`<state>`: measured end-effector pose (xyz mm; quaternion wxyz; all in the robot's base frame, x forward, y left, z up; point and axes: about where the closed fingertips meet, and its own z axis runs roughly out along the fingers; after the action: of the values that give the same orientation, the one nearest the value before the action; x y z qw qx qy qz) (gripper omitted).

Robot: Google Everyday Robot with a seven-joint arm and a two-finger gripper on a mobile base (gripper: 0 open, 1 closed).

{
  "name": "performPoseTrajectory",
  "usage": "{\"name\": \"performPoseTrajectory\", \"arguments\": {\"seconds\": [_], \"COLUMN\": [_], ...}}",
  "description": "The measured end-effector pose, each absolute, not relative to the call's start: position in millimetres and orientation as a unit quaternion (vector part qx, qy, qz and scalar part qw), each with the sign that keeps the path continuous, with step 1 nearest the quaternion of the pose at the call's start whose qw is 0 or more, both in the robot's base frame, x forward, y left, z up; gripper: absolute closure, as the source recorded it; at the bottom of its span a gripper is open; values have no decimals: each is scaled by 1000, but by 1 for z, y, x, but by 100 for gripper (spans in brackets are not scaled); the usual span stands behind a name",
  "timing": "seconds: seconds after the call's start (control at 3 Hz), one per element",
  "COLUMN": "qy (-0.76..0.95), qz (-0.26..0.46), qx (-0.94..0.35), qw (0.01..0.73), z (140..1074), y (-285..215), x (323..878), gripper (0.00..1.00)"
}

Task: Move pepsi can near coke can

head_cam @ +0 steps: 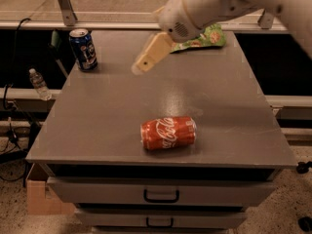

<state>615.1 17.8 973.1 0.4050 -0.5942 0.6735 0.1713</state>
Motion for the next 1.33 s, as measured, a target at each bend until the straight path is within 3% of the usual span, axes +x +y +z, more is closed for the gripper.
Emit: {"name": "performPoseTrajectory", "arguments": {"seconds": [0.67, 1.33], "qy": [621, 649], "qz": [282, 298], "qx": [-600, -544], "qw": [417, 440], "z": [949, 917], "y": [151, 203], "x": [671, 726], "gripper": [0, 0]}}
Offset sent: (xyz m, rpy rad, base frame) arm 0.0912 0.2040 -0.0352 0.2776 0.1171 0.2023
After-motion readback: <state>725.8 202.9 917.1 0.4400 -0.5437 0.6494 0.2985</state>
